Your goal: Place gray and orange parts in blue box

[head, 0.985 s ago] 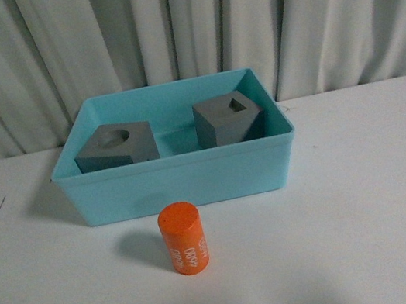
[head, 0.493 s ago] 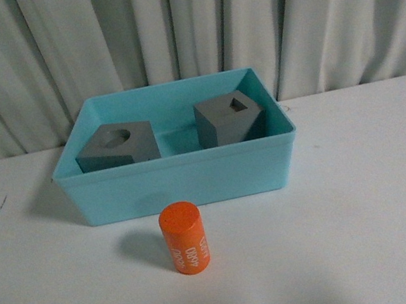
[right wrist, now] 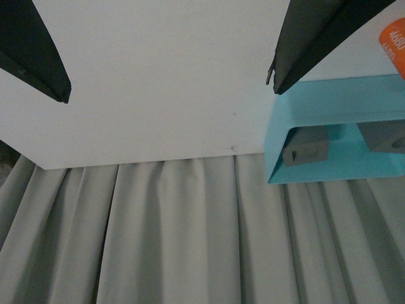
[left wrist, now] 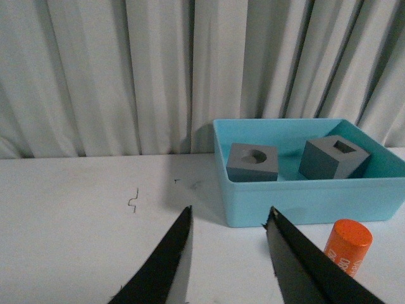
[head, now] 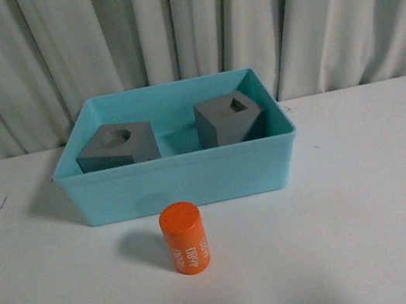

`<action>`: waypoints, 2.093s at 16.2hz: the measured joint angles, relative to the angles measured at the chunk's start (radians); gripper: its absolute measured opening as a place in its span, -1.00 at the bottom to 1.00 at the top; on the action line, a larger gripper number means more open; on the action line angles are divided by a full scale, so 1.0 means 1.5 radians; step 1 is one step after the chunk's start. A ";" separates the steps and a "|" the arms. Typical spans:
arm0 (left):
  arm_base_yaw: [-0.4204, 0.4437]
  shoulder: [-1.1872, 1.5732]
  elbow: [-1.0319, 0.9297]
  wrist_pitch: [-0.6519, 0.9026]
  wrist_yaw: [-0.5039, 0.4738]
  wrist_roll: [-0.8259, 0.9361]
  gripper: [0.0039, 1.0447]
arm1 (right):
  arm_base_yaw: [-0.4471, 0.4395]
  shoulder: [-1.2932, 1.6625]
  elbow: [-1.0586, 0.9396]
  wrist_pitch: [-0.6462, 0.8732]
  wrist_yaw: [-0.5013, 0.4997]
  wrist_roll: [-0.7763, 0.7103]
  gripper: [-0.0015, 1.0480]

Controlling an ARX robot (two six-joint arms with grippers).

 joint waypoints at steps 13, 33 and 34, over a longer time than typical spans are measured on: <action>0.000 0.000 0.000 0.000 0.001 0.000 0.88 | -0.225 0.349 0.152 -0.045 -0.069 0.016 0.87; 0.000 0.000 0.000 0.000 0.000 0.001 0.88 | 0.181 1.265 0.577 0.097 -0.432 -0.401 0.87; 0.000 0.000 0.000 0.000 0.000 0.001 0.88 | 0.187 1.280 0.587 0.104 -0.431 -0.395 0.87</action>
